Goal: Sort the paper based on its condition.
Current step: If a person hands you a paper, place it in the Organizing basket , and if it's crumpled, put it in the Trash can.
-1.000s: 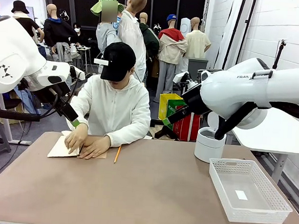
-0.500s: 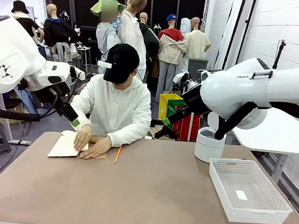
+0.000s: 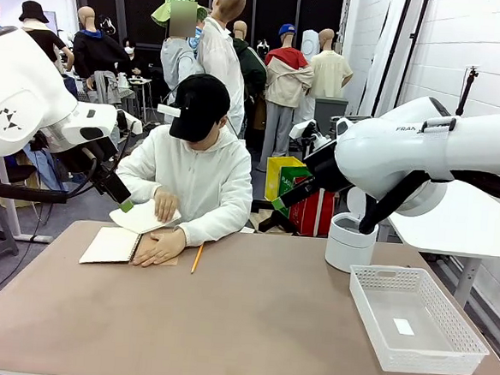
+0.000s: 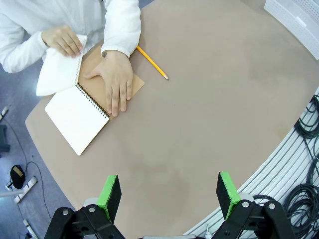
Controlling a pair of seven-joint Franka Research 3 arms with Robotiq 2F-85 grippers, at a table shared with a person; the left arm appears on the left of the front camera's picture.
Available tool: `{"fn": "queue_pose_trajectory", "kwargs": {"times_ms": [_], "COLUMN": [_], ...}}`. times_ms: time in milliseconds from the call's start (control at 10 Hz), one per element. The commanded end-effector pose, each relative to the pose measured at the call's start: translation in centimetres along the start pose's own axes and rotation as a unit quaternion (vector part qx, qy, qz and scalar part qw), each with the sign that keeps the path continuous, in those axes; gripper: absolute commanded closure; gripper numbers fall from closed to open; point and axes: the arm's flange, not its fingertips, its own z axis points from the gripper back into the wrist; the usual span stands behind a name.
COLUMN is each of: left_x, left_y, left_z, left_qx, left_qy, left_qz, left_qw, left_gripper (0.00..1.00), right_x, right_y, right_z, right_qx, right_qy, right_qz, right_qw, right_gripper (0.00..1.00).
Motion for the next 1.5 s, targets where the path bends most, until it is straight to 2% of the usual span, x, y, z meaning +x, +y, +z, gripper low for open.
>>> {"fn": "queue_pose_trajectory", "kwargs": {"times_ms": [0,1400], "left_x": [-0.02,-0.02], "left_y": [0.04,0.04], "left_z": [0.07,0.07], "left_qx": [-0.009,-0.009], "left_qy": [-0.003,-0.003], "left_qz": [-0.003,-0.003], "left_qw": [1.0,1.0], "left_gripper": [0.0,0.0], "right_x": [-0.02,-0.02], "right_y": [0.11,0.11], "right_z": [-0.06,-0.06], "right_qx": [-0.001,-0.001], "right_qy": [0.001,0.001], "right_qz": [-0.004,-0.004], "right_qw": [1.0,1.0], "right_gripper": [0.0,0.0]}}
